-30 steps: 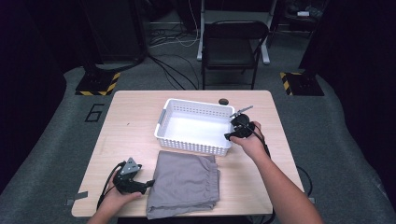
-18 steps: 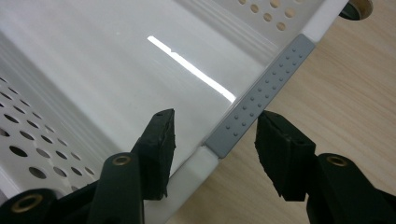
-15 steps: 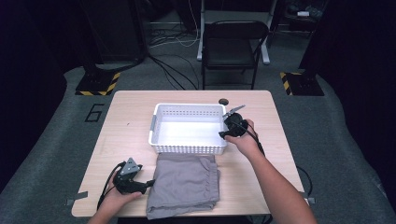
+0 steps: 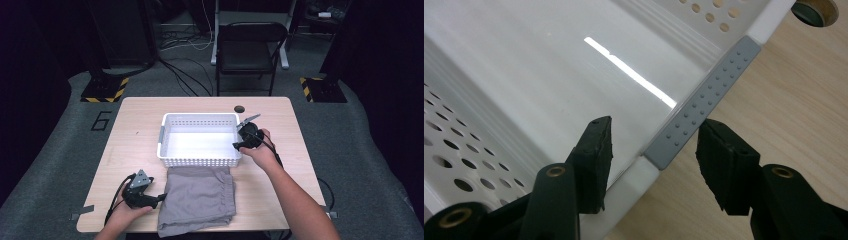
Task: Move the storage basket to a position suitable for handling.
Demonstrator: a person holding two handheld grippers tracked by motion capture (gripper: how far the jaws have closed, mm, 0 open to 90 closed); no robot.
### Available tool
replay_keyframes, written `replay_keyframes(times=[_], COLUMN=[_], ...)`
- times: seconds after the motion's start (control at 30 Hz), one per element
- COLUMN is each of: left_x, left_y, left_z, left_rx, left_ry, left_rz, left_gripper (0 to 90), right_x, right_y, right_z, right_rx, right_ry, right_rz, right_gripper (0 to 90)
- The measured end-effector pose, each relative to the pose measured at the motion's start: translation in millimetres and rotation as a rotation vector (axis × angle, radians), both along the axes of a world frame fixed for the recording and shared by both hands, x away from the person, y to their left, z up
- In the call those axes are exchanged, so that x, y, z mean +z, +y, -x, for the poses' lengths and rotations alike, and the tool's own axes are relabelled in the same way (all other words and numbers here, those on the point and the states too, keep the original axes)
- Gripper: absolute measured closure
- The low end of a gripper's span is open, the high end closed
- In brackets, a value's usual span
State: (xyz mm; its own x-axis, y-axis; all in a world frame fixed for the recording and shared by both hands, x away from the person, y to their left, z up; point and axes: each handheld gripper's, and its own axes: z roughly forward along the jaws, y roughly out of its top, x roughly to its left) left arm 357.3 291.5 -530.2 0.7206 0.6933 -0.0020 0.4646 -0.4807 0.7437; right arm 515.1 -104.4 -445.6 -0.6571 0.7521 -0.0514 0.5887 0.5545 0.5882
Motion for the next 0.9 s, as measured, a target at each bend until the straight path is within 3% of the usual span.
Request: replay_keyframes(times=[0.6,0.77,0.9], left_x=[1.0,2.6,5.3], left_y=[-1.8,-2.0,-1.8], left_z=[2.3,3.4,3.5], left_rx=[-0.025,-0.021,-0.033], left_ry=[0.006,0.021,0.045], left_rz=[-0.004,0.015,0.027], left_gripper=[16.6,21.8,28.9], right_x=[0.4,3.0,12.5], right_y=[0.7,-1.0,-5.2], right_z=[3.8,6.6,15.8], right_rx=[0.001,-0.029,-0.029], right_ry=[-0.002,0.011,-0.011], right_rz=[0.014,-0.024,-0.052], right_gripper=[48.5,46.0,44.4])
